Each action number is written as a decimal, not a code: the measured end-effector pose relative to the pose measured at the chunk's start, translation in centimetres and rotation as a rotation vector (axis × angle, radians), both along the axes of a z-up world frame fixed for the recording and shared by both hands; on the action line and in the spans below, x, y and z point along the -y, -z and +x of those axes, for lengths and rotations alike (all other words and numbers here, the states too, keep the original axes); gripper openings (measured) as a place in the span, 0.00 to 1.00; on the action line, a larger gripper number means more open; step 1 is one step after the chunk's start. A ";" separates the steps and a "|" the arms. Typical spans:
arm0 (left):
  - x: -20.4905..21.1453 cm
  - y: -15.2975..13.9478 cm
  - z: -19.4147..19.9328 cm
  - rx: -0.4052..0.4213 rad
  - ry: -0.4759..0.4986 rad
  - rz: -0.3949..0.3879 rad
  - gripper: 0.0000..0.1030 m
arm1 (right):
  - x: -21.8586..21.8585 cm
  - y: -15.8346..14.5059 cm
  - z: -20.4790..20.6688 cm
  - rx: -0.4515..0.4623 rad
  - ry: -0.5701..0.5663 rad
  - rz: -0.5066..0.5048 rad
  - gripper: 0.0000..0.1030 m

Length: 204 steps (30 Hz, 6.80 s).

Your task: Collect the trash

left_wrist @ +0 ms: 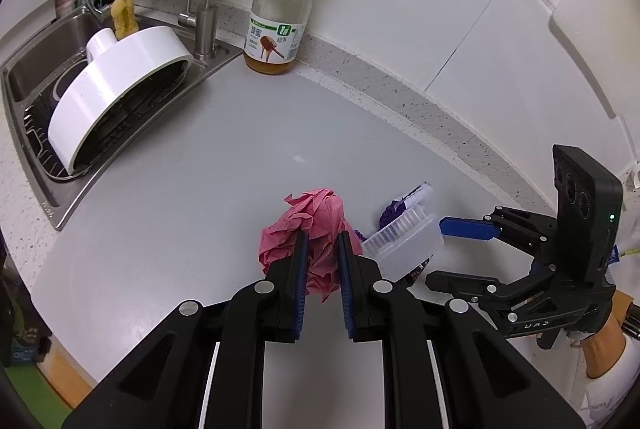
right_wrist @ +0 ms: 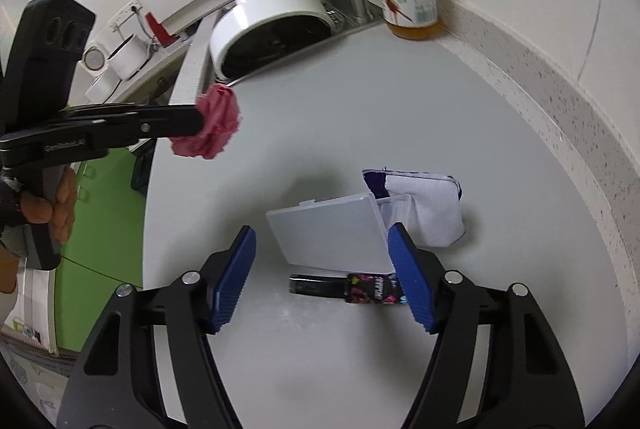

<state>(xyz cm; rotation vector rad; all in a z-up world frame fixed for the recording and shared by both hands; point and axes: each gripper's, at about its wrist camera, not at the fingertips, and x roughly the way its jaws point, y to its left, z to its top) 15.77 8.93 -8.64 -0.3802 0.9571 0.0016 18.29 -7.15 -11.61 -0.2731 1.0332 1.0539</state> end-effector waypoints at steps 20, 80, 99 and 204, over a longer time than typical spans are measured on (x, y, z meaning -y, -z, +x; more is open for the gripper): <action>-1.2 -1.0 -0.9 0.017 -0.024 0.014 0.14 | -1.7 -0.7 1.4 0.064 0.069 -0.041 0.48; 0.3 -2.0 -3.6 0.037 -0.054 0.015 0.14 | -3.4 -2.8 -3.0 0.139 -0.214 -0.067 0.07; 0.3 -3.7 -6.0 0.066 -0.074 0.023 0.14 | -2.6 -5.7 -3.4 0.174 -0.097 -0.021 0.00; -23.8 49.1 -55.8 -0.129 -1.022 -0.005 0.95 | -39.1 47.8 -45.2 -0.002 -0.824 -0.117 0.27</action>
